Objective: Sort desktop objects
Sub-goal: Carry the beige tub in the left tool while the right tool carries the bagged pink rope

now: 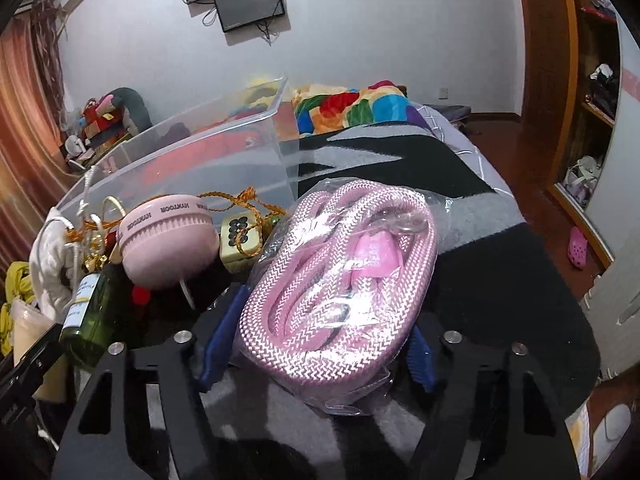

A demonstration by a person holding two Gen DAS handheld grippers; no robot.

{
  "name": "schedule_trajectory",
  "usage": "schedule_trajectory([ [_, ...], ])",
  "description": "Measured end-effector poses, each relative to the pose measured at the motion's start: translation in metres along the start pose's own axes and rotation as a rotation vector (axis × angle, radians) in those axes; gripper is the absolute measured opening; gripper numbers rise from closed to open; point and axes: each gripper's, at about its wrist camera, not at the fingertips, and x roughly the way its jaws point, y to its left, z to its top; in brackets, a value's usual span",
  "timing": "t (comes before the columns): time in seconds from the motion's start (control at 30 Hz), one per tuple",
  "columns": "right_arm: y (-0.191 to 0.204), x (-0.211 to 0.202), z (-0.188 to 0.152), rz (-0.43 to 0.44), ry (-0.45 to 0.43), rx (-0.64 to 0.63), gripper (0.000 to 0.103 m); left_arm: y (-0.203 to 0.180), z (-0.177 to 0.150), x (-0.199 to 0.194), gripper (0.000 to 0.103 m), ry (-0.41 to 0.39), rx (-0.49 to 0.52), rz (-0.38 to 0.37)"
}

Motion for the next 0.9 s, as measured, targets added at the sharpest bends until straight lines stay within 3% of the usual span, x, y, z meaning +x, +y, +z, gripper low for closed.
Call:
schedule_trajectory([
  [0.27, -0.006, -0.014, -0.010, 0.054, -0.015, -0.027, 0.058, 0.006, -0.005, -0.028, 0.070, -0.041, 0.011, -0.042],
  [0.33, -0.008, -0.020, -0.010, 0.073, -0.028, -0.031, 0.051, 0.008, -0.005, -0.032, 0.070, -0.046, 0.009, -0.038],
  [0.43, -0.012, -0.026, -0.007, 0.105, -0.036, -0.016, 0.048, 0.009, -0.005, -0.035, 0.070, -0.054, 0.001, -0.020],
  [0.9, -0.021, -0.053, 0.010, 0.191, -0.144, 0.036, 0.046, 0.018, 0.005, -0.059, 0.069, -0.128, -0.073, 0.007],
])
